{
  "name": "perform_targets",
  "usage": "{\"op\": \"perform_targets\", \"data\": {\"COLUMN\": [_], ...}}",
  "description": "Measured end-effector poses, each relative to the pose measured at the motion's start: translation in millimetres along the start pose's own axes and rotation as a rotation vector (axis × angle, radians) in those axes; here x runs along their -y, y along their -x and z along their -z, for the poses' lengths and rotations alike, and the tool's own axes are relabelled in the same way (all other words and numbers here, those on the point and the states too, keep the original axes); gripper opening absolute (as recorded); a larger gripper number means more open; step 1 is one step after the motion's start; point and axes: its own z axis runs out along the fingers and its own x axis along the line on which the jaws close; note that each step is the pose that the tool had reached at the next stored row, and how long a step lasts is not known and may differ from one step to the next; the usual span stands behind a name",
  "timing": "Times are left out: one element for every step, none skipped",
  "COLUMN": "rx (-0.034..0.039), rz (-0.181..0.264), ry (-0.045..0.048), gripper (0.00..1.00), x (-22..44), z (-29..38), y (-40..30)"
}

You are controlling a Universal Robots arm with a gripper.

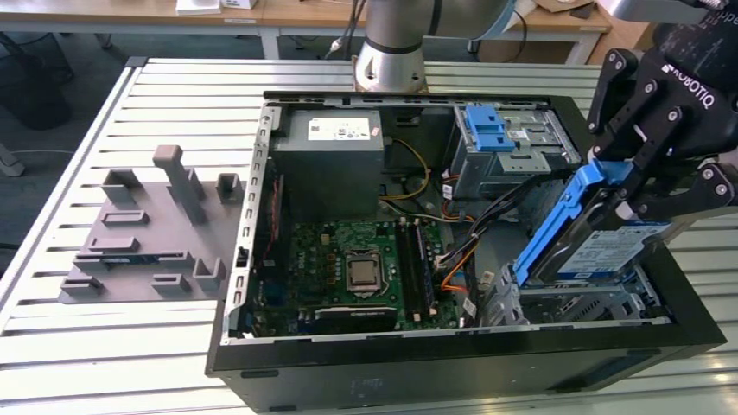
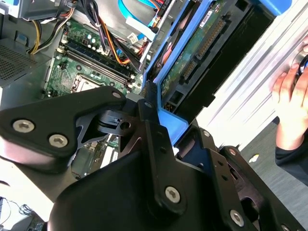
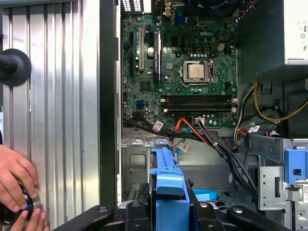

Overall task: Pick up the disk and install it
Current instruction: 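Insert the disk into the insertion slot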

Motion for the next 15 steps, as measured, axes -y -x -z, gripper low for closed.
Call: {"op": "perform_targets", "data": {"rx": [-0.0001,-0.0002,-0.0002,-0.0001,0.0000,0.0000,0.0000,-0.0001,-0.0001,0.0000,0.0000,-0.0001,-0.0003,-0.0004,-0.0005], "rz": [0.000,0.000,0.001,0.001,0.001,0.002,0.002,0.002,0.003,0.004,0.006,0.009,0.014,0.020,0.026], "ry": [0.0000,0.0000,0.0000,0.0000,0.0000,0.0000,0.0000,0.0000,0.0000,0.0001,0.0001,0.0001,0.0001,0.0001,0.0001], "gripper": [0.37,0.37,0.37,0.37,0.37,0.37,0.37,0.37,0.37,0.37,0.37,0.37,0.37,0.37,0.37], "x": [0.0,-0.1,-0.1,-0.1,-0.1,-0.1,-0.2,-0.3,-0.3,-0.3,-0.3,-0.3,-0.3,-0.3,-0.3], "z": [0.1,0.2,0.3,0.2,0.2,0.1,0.1,0.2,0.2,0.2,0.2,0.2,0.2,0.2,0.2], "y": [0.1,0.4,0.5,0.5,0.7,0.7,0.8,0.8,0.9,1.0,1.1,1.1,1.1,1.1,1.1]}}
